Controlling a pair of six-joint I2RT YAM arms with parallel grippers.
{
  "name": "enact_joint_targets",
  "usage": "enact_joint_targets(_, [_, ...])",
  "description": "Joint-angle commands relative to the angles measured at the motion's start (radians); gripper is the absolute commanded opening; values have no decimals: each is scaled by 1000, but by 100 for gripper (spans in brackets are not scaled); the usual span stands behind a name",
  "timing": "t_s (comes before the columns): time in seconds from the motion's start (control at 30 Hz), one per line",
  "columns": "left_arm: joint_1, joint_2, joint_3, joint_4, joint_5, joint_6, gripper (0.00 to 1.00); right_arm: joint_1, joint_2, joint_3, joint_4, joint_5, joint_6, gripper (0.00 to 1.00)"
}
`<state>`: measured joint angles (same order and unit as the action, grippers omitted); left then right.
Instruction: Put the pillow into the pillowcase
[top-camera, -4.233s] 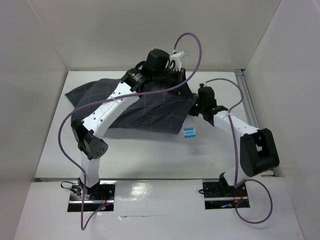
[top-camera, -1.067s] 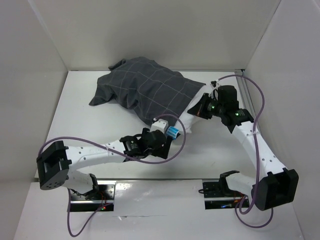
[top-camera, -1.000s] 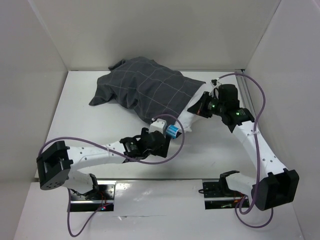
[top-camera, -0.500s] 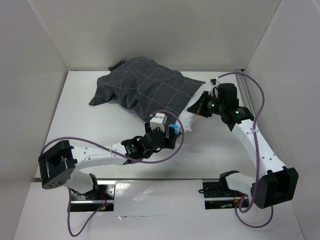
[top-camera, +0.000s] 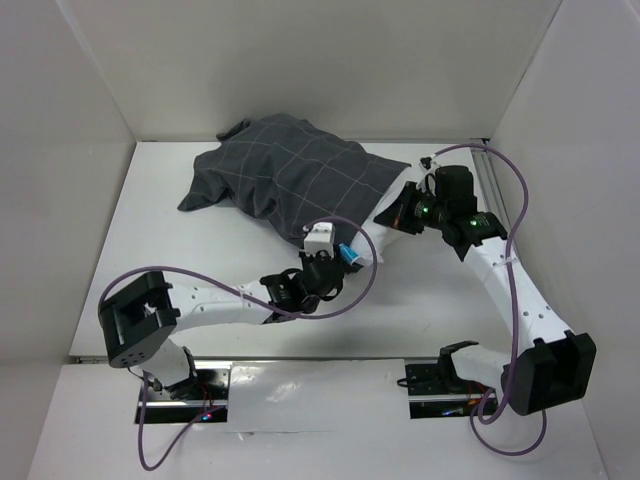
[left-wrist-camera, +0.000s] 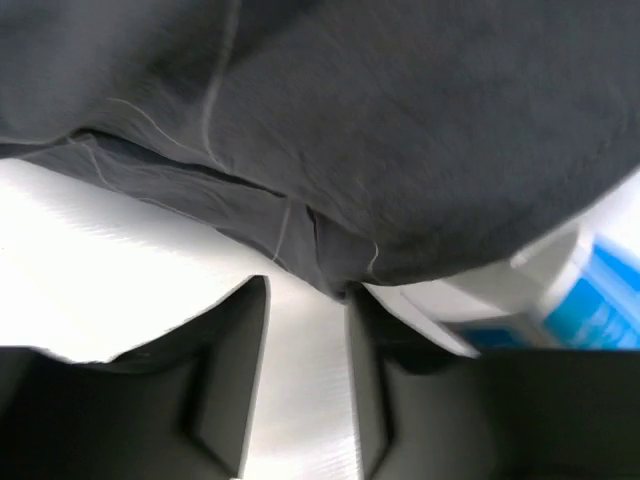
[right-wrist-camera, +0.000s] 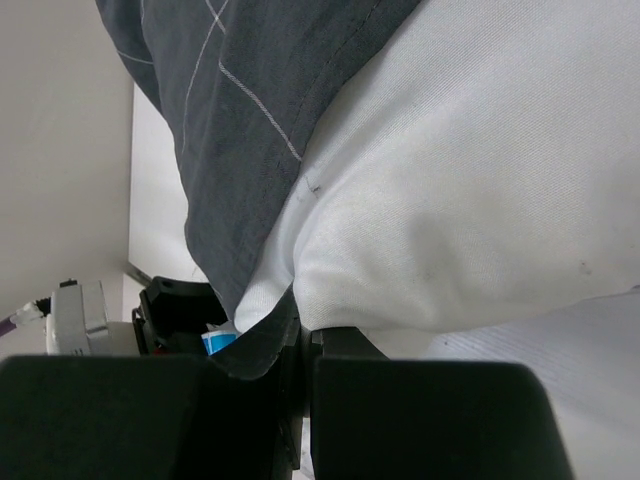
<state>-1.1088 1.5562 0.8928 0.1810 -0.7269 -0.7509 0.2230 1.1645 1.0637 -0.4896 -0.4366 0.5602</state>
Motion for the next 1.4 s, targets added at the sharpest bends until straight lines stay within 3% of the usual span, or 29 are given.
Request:
enact_joint_targets(0.0, [-5,16,57,-26,-84,-70,47,6,-9,47,72,-34,-8,0])
enact_joint_targets(0.03, [-5,16,72,-47,-85,-79,43,6,-9,38,72,-43,-8,0])
enact_joint_targets(0.1, [-5,25,83,-61,-85,-90,18,6,-9,29,72,-44,-8,0])
enact_joint_targets(0.17, [-5,25,92,-113,-104,-138,0,6,-9,28,63,-53,-8,0])
enact_joint_targets(0.33, [-5,-103,68,-354,-164,-286,0,30,-19,-50,100,-96,16,0])
enact_joint_targets(0.43, [-5,-218,-5,-515,-175,-372,0,131,-29,-135,158,-96,61,0])
enact_joint_targets(0.5, [4,-330,-23,-636,-186,-491,0,252,-29,-192,221,-74,112,0])
enact_joint_targets(0.53, [4,-364,-34,-785,-186,-552,0,304,-29,-205,239,-56,125,0])
enact_joint_targets(0.63, [4,-488,-69,-943,-195,-717,0,537,44,-193,276,67,145,3])
enact_joint_targets(0.67, [4,-514,-80,-1010,-195,-763,0,590,75,-177,276,116,126,13])
enact_joint_targets(0.7, [4,-539,-104,-1038,-195,-789,0,683,107,-156,276,131,106,30])
enact_joint_targets(0.77, [17,-588,-123,-1116,-204,-835,0,755,207,-49,203,189,41,82])
enact_joint_targets(0.87, [50,-599,-123,-1224,-204,-955,0,848,251,82,31,310,-91,99])
enact_joint_targets(1.03, [60,-576,-112,-1338,-192,-1022,0,857,68,64,-125,519,-131,96])
enact_joint_targets(1.1, [60,-576,-112,-1356,-177,-1041,0,848,-24,6,-126,727,-74,85])
enact_joint_targets(1.13, [60,-576,-103,-1376,-166,-1080,0,839,-119,-26,-138,809,25,66])
enact_joint_targets(1.23, [60,-610,-94,-1439,-157,-1133,0,797,-263,-146,-190,1019,220,44])
enact_joint_targets(1.37, [69,-650,-63,-1515,-169,-1193,0,687,-258,-220,-217,991,276,62])
